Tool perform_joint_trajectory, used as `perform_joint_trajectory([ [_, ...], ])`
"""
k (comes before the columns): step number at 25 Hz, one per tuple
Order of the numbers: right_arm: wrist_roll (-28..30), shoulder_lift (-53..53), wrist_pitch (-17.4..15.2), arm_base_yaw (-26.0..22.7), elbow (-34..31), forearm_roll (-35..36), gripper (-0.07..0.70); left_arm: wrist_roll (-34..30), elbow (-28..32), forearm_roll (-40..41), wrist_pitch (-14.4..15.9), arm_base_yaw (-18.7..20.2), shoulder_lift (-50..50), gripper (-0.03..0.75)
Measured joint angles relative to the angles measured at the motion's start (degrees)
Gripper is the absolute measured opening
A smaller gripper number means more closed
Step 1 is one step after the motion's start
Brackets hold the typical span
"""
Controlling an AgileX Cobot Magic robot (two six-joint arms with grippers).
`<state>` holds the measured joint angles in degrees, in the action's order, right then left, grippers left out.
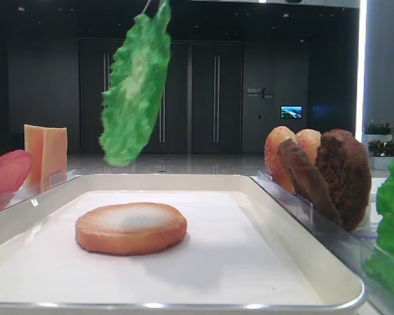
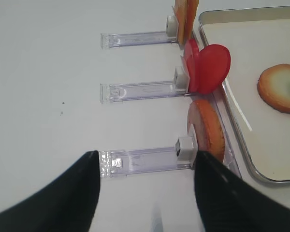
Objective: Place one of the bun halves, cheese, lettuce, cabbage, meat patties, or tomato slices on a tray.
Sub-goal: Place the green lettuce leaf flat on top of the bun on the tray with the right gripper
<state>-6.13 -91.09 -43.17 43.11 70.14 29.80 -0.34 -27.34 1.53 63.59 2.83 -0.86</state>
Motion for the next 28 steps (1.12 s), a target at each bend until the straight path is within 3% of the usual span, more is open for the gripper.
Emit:
perform_joint_trajectory([
  [8, 7.41, -5.72, 4.32, 0.85, 0.00, 7.81, 0.013, 0.00, 0.00, 0.00, 0.00, 0.00, 0.00, 0.471],
  [16, 14.86, -8.61, 5.95, 0.85, 2.20, 17.24, 0.013, 0.00, 0.00, 0.00, 0.00, 0.00, 0.00, 0.471],
  [28, 17.60, -12.78, 7.69, 0.85, 2.32, 18.95, 0.013, 0.00, 0.00, 0.00, 0.00, 0.00, 0.00, 0.471],
])
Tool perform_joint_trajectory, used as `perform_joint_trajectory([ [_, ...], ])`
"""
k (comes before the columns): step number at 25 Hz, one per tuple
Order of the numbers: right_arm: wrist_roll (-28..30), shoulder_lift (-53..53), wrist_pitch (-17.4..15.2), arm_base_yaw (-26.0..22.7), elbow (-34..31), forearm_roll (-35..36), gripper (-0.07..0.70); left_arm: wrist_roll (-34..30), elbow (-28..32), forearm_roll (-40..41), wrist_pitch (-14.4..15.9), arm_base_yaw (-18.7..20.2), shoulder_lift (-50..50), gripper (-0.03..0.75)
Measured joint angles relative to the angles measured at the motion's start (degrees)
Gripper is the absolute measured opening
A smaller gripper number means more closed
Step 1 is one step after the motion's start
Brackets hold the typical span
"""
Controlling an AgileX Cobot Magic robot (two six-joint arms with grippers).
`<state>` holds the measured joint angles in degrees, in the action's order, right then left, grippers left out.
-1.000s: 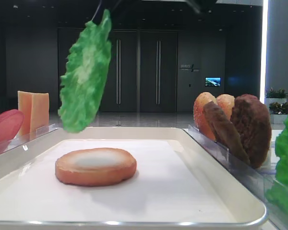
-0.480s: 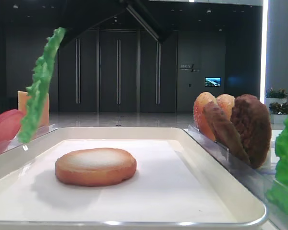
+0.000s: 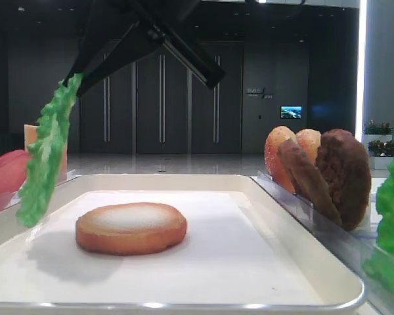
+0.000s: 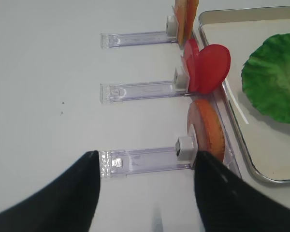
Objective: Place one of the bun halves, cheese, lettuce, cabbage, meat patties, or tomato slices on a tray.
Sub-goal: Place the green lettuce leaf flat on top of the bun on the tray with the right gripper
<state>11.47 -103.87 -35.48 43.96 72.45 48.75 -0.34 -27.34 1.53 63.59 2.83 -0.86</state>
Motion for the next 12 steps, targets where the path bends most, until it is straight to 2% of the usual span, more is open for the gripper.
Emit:
perform_joint_trajectory([
  [12, 2.57, -0.91, 1.14, -0.37, 0.53, -1.14, 0.013, 0.00, 0.00, 0.00, 0.00, 0.00, 0.00, 0.471],
])
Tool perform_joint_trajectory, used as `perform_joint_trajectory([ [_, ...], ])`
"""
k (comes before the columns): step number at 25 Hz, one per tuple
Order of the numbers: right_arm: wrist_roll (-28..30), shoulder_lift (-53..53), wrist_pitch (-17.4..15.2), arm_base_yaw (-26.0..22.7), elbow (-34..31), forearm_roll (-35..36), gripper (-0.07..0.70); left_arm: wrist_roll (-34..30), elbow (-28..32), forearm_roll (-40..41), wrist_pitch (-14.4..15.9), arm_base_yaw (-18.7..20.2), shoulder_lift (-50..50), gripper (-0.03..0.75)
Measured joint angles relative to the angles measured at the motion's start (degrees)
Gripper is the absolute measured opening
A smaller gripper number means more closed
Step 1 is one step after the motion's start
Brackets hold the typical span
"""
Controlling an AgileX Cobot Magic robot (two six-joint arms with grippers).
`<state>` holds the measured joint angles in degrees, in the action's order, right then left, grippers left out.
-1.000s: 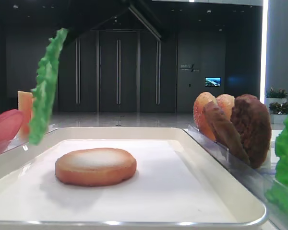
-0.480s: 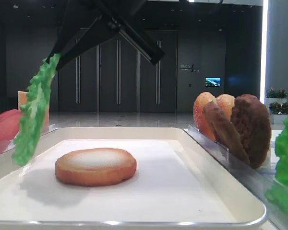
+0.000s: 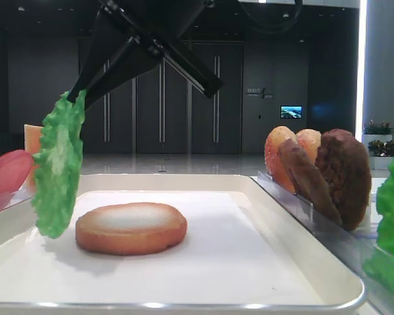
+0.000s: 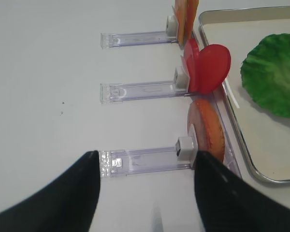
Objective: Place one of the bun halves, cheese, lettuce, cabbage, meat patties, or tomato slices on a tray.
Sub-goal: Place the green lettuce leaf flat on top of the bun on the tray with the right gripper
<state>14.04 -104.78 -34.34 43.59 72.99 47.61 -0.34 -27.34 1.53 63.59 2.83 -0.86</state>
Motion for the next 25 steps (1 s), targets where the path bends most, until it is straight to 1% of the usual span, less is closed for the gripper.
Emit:
perform_joint_trajectory([
  [6, 0.82, 0.00, -1.33, -2.05, 0.00, -0.07, 0.013, 0.00, 0.00, 0.00, 0.00, 0.00, 0.00, 0.471],
  [15, 2.36, 0.00, -1.33, -2.61, 0.00, -0.56, 0.013, 0.00, 0.00, 0.00, 0.00, 0.00, 0.00, 0.471],
  [21, 2.36, 0.00, -1.69, -3.03, 0.00, -6.05, 0.013, 0.00, 0.00, 0.00, 0.00, 0.00, 0.00, 0.471],
  [25, 2.36, 0.00, -1.82, -3.08, 0.00, -7.65, 0.014, 0.00, 0.00, 0.00, 0.00, 0.00, 0.00, 0.471],
])
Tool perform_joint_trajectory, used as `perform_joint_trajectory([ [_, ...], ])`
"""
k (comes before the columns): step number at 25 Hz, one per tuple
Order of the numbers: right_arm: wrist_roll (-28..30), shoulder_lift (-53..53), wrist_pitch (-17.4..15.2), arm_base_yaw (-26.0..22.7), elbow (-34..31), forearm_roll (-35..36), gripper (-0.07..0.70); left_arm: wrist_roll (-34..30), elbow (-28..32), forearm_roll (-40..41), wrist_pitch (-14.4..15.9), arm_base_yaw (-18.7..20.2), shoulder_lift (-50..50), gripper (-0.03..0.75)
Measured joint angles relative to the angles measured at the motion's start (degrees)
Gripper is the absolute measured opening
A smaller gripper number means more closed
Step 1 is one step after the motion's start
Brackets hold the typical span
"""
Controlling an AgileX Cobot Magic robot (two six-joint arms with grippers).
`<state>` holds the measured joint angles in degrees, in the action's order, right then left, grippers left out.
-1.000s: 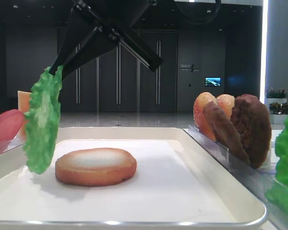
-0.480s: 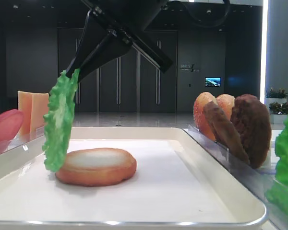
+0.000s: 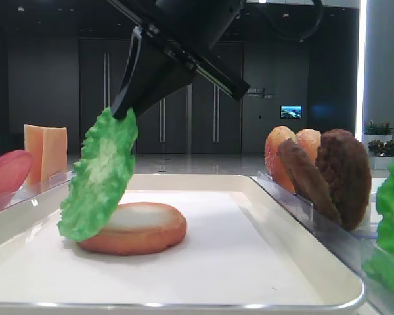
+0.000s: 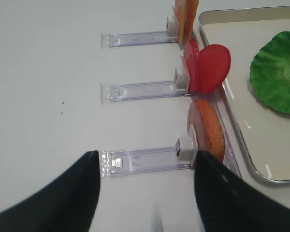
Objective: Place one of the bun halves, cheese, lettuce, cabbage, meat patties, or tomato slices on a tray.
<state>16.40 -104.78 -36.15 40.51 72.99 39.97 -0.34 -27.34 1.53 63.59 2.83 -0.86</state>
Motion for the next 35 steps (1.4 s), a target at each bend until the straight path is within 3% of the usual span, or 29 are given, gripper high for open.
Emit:
perform_joint_trajectory([
  [13, 1.23, 0.00, -0.64, -1.67, 0.00, -3.37, 0.072, 0.00, 0.00, 0.00, 0.00, 0.00, 0.00, 0.471],
  [16, 1.23, 0.00, -0.69, -1.67, 0.00, -3.90, 0.139, 0.00, 0.00, 0.00, 0.00, 0.00, 0.00, 0.471],
  [21, 1.23, 0.00, -0.63, -1.67, 0.00, -5.64, 0.346, 0.00, 0.00, 0.00, 0.00, 0.00, 0.00, 0.471],
  [25, -1.81, 0.05, -1.90, -1.67, 0.80, -11.86, 0.396, 0.00, 0.00, 0.00, 0.00, 0.00, 0.00, 0.471],
  [28, -8.73, 0.17, -5.98, -1.73, 3.60, -20.28, 0.403, 0.00, 0.00, 0.00, 0.00, 0.00, 0.00, 0.471],
  [31, -18.40, 0.17, -14.07, -1.73, 8.78, -28.85, 0.403, 0.00, 0.00, 0.00, 0.00, 0.00, 0.00, 0.471],
  [35, -25.30, 0.49, -25.04, -1.73, 14.76, -37.22, 0.386, 0.00, 0.00, 0.00, 0.00, 0.00, 0.00, 0.471],
])
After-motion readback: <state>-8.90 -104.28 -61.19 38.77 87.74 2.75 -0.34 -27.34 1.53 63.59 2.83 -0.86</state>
